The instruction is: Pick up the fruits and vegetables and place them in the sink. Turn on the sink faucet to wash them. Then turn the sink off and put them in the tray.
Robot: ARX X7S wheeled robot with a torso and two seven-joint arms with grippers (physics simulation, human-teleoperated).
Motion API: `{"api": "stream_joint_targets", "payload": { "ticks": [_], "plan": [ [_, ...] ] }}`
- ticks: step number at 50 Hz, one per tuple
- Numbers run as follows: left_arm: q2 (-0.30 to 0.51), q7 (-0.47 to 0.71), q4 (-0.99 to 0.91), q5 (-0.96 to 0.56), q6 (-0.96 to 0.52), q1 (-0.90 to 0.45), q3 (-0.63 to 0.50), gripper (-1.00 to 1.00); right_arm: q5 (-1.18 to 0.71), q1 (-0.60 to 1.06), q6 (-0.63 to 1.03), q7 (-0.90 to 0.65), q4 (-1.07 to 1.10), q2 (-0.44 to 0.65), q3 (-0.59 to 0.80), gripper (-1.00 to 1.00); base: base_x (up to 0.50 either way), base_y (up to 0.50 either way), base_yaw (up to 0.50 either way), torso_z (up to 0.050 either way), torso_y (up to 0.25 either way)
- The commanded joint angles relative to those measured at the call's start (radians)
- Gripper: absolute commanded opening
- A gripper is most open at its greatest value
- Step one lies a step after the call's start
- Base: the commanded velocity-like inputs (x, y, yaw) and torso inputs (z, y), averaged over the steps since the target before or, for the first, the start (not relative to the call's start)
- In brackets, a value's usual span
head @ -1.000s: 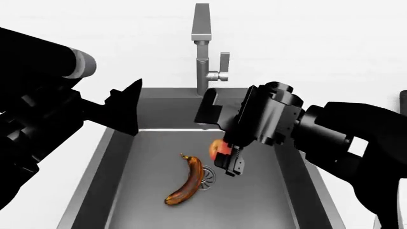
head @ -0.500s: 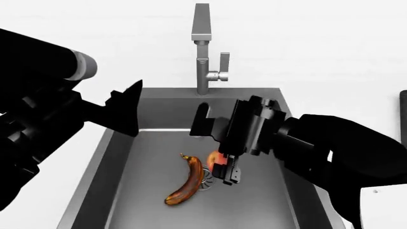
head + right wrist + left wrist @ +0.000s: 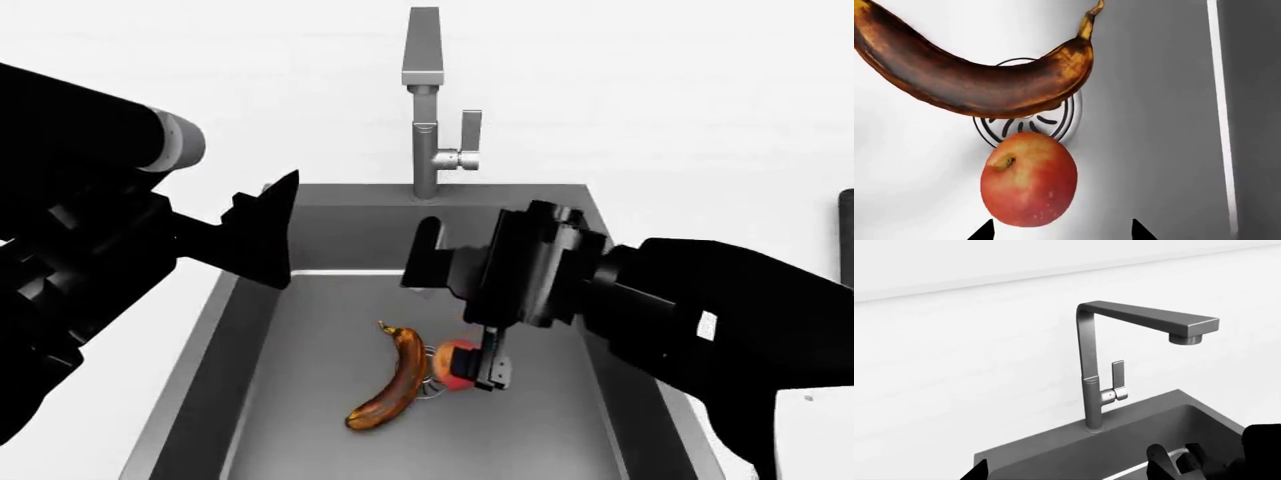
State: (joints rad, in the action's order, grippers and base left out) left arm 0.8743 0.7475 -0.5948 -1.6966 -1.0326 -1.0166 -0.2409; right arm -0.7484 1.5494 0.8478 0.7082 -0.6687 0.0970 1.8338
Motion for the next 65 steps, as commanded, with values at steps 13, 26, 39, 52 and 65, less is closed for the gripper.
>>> {"api": "stream_joint_targets", "payload": {
  "ticks": [13, 26, 39, 52, 65],
  "plan": [
    [0.001, -0.012, 0.003, 0.023, 0.012, 0.020, -0.005, 1.00, -0.202, 0.134, 0.259, -0.438, 0.521, 0.286, -0.262, 1.00, 0.00, 0.00, 0.00, 0.000, 0.000],
    [0.004, -0.013, -0.004, 0.027, 0.018, 0.031, -0.008, 1.00, -0.285, 0.130, 0.369, -0.833, 0.525, 0.321, -0.480, 1.00, 0.00, 0.00, 0.00, 0.000, 0.000],
    [0.006, -0.009, -0.005, 0.021, 0.020, 0.027, -0.012, 1.00, -0.319, 0.132, 0.437, -1.093, 0.428, 0.295, -0.616, 1.00, 0.00, 0.00, 0.00, 0.000, 0.000],
    [-0.013, -0.012, 0.017, 0.032, 0.013, 0.024, -0.039, 1.00, -0.055, 0.194, 0.046, -0.822, -0.262, -0.002, -0.523, 1.00, 0.00, 0.00, 0.00, 0.000, 0.000],
    [-0.004, -0.030, 0.012, 0.045, 0.026, 0.042, -0.031, 1.00, -0.157, 0.221, -0.124, -0.790, -0.506, -0.097, -0.419, 1.00, 0.00, 0.00, 0.00, 0.000, 0.000]
  ]
}}
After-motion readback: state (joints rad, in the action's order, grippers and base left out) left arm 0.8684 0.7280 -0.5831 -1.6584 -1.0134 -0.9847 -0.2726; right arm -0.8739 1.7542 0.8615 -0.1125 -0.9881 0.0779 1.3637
